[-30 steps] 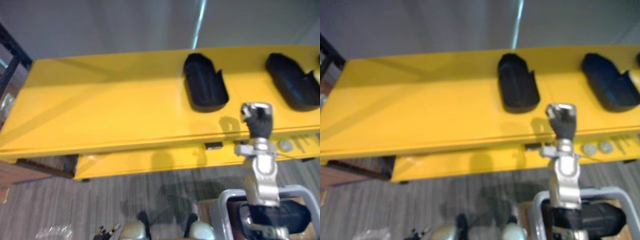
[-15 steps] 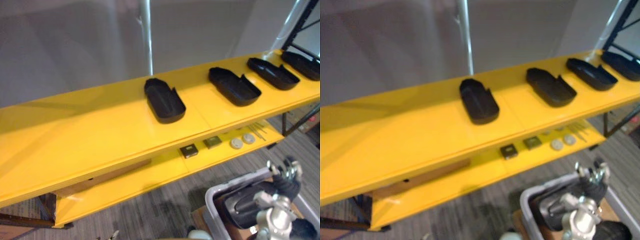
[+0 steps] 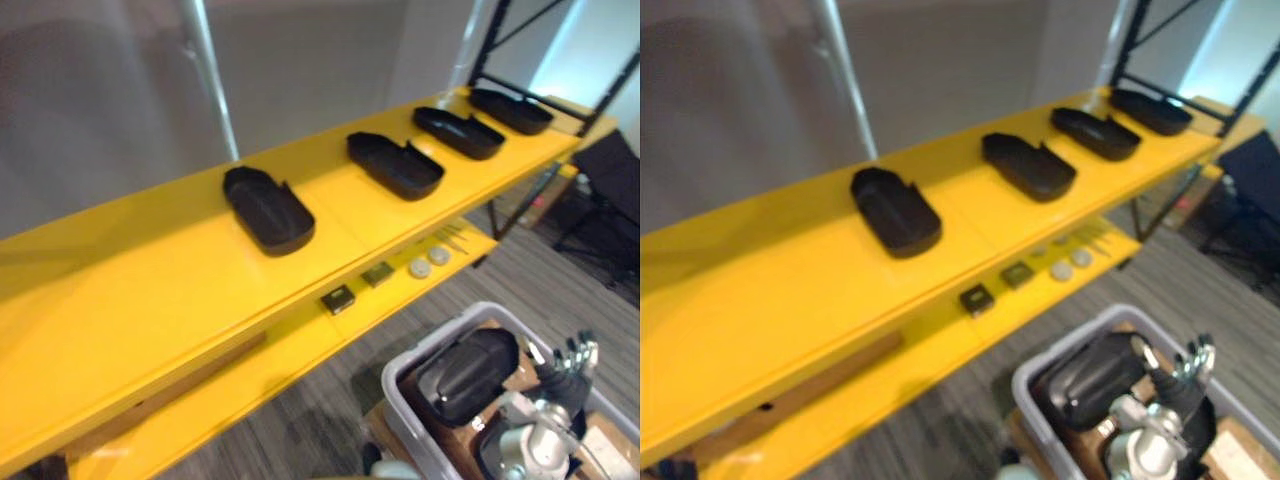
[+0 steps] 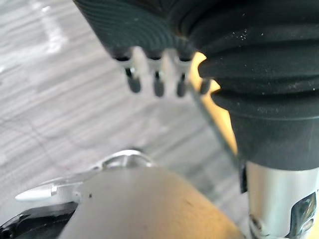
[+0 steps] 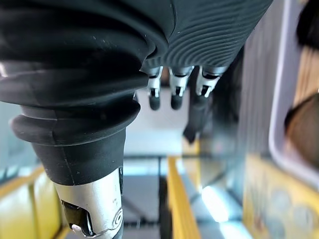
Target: Walk over and take plastic housings, then place them on the shelf
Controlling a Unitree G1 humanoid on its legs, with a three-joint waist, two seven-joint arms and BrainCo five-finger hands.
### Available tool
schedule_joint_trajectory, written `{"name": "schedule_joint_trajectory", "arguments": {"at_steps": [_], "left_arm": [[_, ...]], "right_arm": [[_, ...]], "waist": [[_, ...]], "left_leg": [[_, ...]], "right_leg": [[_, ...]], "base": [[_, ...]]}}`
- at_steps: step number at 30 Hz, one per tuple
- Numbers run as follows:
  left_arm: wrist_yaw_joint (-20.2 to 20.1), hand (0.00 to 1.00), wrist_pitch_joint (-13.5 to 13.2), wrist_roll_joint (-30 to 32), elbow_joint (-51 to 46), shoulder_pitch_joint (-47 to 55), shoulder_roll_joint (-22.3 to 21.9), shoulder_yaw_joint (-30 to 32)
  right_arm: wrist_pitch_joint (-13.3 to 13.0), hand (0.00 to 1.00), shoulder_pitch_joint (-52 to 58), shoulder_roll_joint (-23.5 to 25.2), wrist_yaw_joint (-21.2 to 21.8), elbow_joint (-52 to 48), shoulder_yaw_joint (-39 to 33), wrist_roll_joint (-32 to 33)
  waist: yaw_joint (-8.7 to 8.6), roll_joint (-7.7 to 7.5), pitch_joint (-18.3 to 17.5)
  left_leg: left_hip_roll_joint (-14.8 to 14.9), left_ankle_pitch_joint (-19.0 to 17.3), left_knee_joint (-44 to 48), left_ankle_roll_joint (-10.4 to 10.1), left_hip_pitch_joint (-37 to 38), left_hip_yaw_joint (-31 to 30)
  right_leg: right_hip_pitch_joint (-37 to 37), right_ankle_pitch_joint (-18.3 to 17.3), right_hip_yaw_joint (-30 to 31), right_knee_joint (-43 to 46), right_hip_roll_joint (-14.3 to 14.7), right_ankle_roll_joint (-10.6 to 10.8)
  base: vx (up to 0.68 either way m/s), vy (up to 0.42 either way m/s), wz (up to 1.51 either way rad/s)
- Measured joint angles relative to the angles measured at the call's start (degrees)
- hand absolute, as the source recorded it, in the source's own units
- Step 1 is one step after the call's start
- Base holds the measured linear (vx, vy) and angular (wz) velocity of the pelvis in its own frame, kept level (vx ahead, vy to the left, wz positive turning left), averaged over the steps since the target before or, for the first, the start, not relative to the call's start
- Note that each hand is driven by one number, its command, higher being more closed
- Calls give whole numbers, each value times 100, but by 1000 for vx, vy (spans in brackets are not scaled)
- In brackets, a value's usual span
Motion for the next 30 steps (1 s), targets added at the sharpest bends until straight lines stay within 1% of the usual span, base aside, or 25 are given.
{"name": "schedule_joint_trajectory", "arguments": {"at_steps": [1, 3, 4, 5, 7, 8, 9, 10, 12, 13, 14, 16, 17, 18, 19, 20, 21, 23, 24, 25, 26, 27, 28, 29, 30], "left_arm": [[7, 0, -5, -100, 22, 2, 1, 7], [43, 0, -70, -605, 39, 40, -6, 140], [48, 0, -109, -764, 46, 78, -62, 183], [52, 0, -210, -994, 83, 135, -188, 283], [53, 0, -319, -1209, 82, 185, -218, 392], [49, 0, -361, -1253, 64, 220, -204, 526], [43, 0, -470, -1276, -3, 273, -237, 740], [44, 0, -510, -1279, -40, 286, -252, 797], [44, 0, -528, -1233, -85, 279, -332, 965], [46, 0, -529, -1222, -90, 286, -342, 967], [53, 0, -498, -1096, -86, 296, -343, 970], [75, 0, -434, -812, -101, 294, -330, 1028], [86, 0, -370, -639, -104, 311, -351, 1026], [85, 0, -359, -571, -115, 312, -380, 1028], [114, 0, -364, -511, -222, 313, -389, 1025], [141, 0, -367, -513, -258, 315, -386, 1023], [187, 0, -368, -513, -273, 309, -384, 1022], [274, 0, -358, -511, -274, 251, -360, 1005], [261, 0, -353, -513, -273, 228, -341, 996], [232, 0, -321, -499, -273, 198, -326, 992], [209, 0, -287, -502, -278, 193, -330, 976], [206, 0, -267, -502, -289, 191, -325, 976], [202, 0, -260, -506, -289, 194, -279, 1000], [191, 0, -198, -507, -260, 134, -291, 1039], [142, 0, -193, -503, -213, 80, -327, 1122]], "right_arm": [[-25, 0, -8, 1, 75, 45, 15, 9], [-131, 0, -20, -123, 374, 94, 211, 64], [-143, 0, -39, -185, 471, 98, 249, 74], [-160, 0, -122, -282, 652, 124, 341, 128], [-174, 0, -393, -324, 908, 156, 506, 178], [-194, 0, -553, -381, 1015, 186, 612, 179], [-195, 0, -925, -511, 1131, 209, 825, 237], [-196, 0, -1077, -573, 1183, 208, 900, 277], [-193, 0, -1564, -752, 1169, 295, 1161, 487], [-190, 0, -1650, -749, 1153, 369, 1228, 539], [-99, 0, -1722, -691, 1018, 461, 1372, 602], [-6, 0, -1598, -455, 830, 469, 1648, 619], [7, 0, -1369, -308, 783, 445, 1795, 628], [21, 0, -1229, -242, 788, 422, 1857, 630], [36, 0, -770, -82, 902, 230, 1969, 634], [41, 0, -603, -52, 965, 142, 1986, 624], [46, 0, -456, -47, 1021, 83, 2002, 616], [79, 0, -61, -49, 1120, -5, 2003, 599], [78, 0, -21, -49, 1156, -17, 2004, 590], [75, 0, -31, -62, 1209, -48, 2009, 547], [73, 0, -126, -79, 1239, -50, 2031, 460], [72, 0, -196, -84, 1278, -53, 2041, 421], [77, 0, -238, -104, 1324, -53, 2073, 387], [120, 0, -280, -134, 1325, -53, 2161, 341], [199, 0, -367, -172, 1328, -52, 2209, 260]], "waist": [[-2, -2, 0], [20, 12, 14], [60, 92, -22], [143, 251, -90], [170, 215, -88], [176, 132, -92], [225, 74, -79], [253, 48, -63], [350, 89, -6], [368, 98, 13], [472, 86, 30], [510, -11, 94], [492, -14, 112], [494, -8, 131], [497, 17, 240], [491, 43, 296], [450, 41, 309], [435, 56, 307], [451, 45, 306], [463, 35, 303], [470, 49, 309], [469, 10, 318], [475, -10, 358], [485, 32, 415], [635, 154, 448]], "left_leg": [[56, -90, 305, 121, -107, -183], [195, -449, 1694, 487, -746, -1381], [187, -579, 1873, 517, -848, -1743], [128, -763, 1981, 474, -898, -2390], [-88, -777, 2083, 468, -950, -2927], [-248, -779, 2169, 473, -1047, -3203], [-462, -814, 2313, 529, -1201, -3570], [-528, -870, 2343, 598, -1258, -3683], [-583, -1304, 2304, 633, -1326, -3763], [-602, -1442, 2296, 623, -1326, -3838], [-639, -1684, 2301, 619, -1322, -3862], [-766, -1812, 2510, 712, -1309, -3763], [-770, -1911, 2638, 763, -1308, -3564], [-755, -1947, 2706, 789, -1306, -3416], [-621, -1973, 2717, 858, -1228, -2886], [-602, -1964, 2717, 877, -1211, -2743], [-560, -1950, 2712, 904, -1205, -2599], [-329, -1856, 2604, 1002, -1203, -2080], [-301, -1806, 2544, 1014, -1202, -1970], [-261, -1699, 2394, 1026, -1210, -1715], [-211, -1619, 2297, 1013, -1215, -1483], [-189, -1582, 2307, 1011, -1228, -1401], [-191, -1559, 2346, 1009, -1233, -1345], [-254, -1386, 2395, 1106, -1274, -1565], [-40, -1050, 2617, 1097, -1575, -1909]], "right_leg": [[-38, -3, 107, 56, 13, -5], [-253, -18, 603, 255, 76, -26], [-320, -19, 743, 269, 141, -26], [-440, -8, 1022, 281, 295, -8], [-608, -3, 1292, 385, 354, 17], [-738, -9, 1410, 462, 330, 19], [-957, -8, 1618, 521, 303, 15], [-1056, -8, 1671, 554, 306, 15], [-1354, 37, 1832, 673, 411, 13], [-1416, 72, 1876, 723, 441, 66], [-1524, 170, 1996, 830, 497, 208], [-1536, 343, 2232, 892, 507, 390], [-1571, 461, 2208, 946, 541, 353], [-1604, 565, 2127, 959, 570, 296], [-1669, 815, 1337, 857, 522, -395], [-1743, 694, 988, 977, 473, -589], [-1846, 620, 670, 1169, 421, -654], [-2005, 180, -289, 2023, 391, -688], [-1984, 1, -447, 2247, 377, -708], [-1910, -403, -743, 2599, 282, -698], [-1818, -721, -1041, 2769, 188, -787], [-1761, -769, -1206, 2778, 129, -844], [-1712, -600, -1400, 2633, 112, -807], [-1598, -126, -1287, 2183, 293, -860], [-1381, 590, -986, 1440, 534, -809]], "base": [[20, -62, -93], [-16, -18, -107], [-38, 104, -125], [-17, 130, -117], [-27, 83, -84], [-126, 109, -58], [-126, 109, -57], [-213, 173, -61], [-204, 179, -39], [-157, 166, -39], [-123, 129, -42], [-159, 137, -67], [-177, 119, -84], [-273, 140, -146], [-201, 95, -136], [-245, 113, -134], [-119, 54, -93], [-147, 67, -111], [-108, 42, -108], [-45, 28, -111], [-27, 39, -110], [-12, 40, -106], [-64, 44, -101], [-138, -3, -123], [-137, -17, -117]]}}
